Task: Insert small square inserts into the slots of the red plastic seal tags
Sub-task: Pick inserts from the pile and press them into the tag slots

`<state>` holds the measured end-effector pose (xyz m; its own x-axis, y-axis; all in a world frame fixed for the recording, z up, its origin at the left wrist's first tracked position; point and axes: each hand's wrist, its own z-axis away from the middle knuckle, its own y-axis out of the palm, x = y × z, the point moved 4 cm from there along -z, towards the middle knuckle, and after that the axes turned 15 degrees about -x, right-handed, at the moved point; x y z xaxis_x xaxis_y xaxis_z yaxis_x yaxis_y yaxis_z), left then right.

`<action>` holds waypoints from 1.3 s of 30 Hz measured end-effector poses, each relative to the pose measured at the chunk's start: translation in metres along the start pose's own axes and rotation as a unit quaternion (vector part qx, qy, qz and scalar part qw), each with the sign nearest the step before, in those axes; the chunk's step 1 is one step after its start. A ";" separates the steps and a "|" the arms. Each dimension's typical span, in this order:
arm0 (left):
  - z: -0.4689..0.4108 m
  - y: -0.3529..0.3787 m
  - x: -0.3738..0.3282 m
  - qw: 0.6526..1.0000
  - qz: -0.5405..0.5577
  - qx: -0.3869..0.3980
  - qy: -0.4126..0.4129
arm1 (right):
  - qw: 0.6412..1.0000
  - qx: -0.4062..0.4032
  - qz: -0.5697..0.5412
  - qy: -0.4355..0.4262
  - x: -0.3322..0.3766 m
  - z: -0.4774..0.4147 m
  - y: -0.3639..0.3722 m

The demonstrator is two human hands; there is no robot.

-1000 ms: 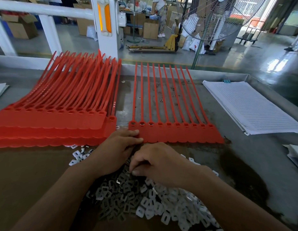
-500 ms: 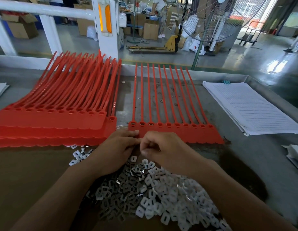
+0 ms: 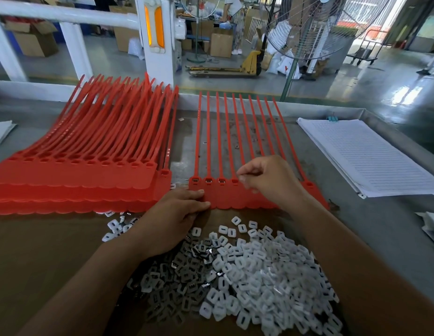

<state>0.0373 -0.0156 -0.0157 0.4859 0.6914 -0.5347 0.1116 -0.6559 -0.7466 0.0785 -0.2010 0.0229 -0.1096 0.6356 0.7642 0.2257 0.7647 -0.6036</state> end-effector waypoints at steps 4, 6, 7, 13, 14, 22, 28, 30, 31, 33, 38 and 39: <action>0.000 -0.001 -0.002 1.000 0.000 -0.003 0.003 | 0.999 -0.007 0.037 0.008 -0.007 -0.013 0.009; 0.000 -0.001 -0.003 1.000 -0.001 -0.002 0.007 | 0.997 -0.009 0.081 -0.013 -0.010 -0.016 0.014; 0.000 -0.001 -0.003 1.000 -0.001 0.000 0.008 | 0.996 -0.004 0.091 -0.014 -0.012 -0.017 0.017; 0.000 -0.001 -0.004 1.000 -0.009 0.006 0.005 | 0.992 0.018 0.127 -0.002 -0.020 -0.021 0.025; 0.000 -0.001 -0.004 1.000 -0.009 0.006 0.005 | 0.991 0.020 0.134 -0.005 -0.020 -0.021 0.025; 0.001 -0.002 -0.004 1.000 -0.009 0.008 0.005 | 0.989 0.021 0.148 0.000 -0.017 -0.024 0.026; 0.001 -0.002 -0.004 1.000 -0.010 0.009 0.004 | 0.989 0.018 0.143 0.013 -0.018 -0.026 0.025; 0.001 -0.002 -0.005 1.000 -0.009 0.008 0.003 | 0.990 0.018 0.137 0.008 -0.018 -0.025 0.024; 0.001 -0.002 -0.005 1.000 -0.008 0.008 0.003 | 0.991 0.022 0.131 0.007 -0.018 -0.025 0.023; 0.001 -0.002 -0.005 1.000 -0.009 0.008 0.003 | 0.992 0.024 0.122 -0.001 -0.015 -0.021 0.021; 0.000 -0.003 -0.005 1.000 -0.006 -0.006 0.010 | 0.993 0.024 0.072 -0.085 0.014 0.006 0.016; 0.001 -0.003 -0.005 1.000 -0.003 -0.006 0.008 | 0.991 0.055 0.062 -0.105 0.022 0.015 0.017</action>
<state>0.0341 -0.0169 -0.0111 0.4986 0.6911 -0.5232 0.1251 -0.6546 -0.7455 0.0655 -0.1723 0.0266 -0.2901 0.7248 0.6249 0.1439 0.6786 -0.7203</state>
